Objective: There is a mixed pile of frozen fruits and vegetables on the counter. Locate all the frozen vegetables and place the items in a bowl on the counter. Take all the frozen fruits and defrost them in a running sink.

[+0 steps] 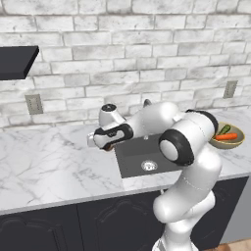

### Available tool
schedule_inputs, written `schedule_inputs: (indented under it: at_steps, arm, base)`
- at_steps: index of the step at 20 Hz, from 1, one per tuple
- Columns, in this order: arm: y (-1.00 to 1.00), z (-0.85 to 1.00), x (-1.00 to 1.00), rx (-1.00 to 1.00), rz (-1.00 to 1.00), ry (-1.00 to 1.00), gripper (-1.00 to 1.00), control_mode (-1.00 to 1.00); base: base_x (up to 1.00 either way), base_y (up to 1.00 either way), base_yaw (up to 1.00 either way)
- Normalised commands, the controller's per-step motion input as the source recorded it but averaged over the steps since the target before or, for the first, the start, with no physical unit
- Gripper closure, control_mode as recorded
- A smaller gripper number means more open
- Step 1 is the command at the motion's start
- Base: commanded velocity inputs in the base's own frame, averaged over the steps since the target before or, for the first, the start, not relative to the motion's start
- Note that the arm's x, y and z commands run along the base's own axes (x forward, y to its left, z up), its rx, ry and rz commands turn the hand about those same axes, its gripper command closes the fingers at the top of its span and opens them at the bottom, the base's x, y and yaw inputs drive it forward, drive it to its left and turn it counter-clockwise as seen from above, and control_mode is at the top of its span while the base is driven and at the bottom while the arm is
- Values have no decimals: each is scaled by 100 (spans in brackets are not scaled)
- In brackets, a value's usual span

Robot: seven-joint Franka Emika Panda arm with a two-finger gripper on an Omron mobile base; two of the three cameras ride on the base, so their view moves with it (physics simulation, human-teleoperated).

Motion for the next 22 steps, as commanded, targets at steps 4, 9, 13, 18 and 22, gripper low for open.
schedule_inputs:
  at_steps: [4,9,13,18,22]
  arm:
    - [-46,14,0,-2,0,0,100,-100]
    - [-45,3,0,-1,0,0,100,-100]
    - [-47,-1,4,0,0,0,100,-100]
    - [-49,-4,5,0,0,0,100,-100]
    - [-44,-6,4,0,0,0,100,-100]
  base:
    - [0,0,0]
    - [0,0,0]
    - [0,0,0]
    - [0,0,0]
    - [0,0,0]
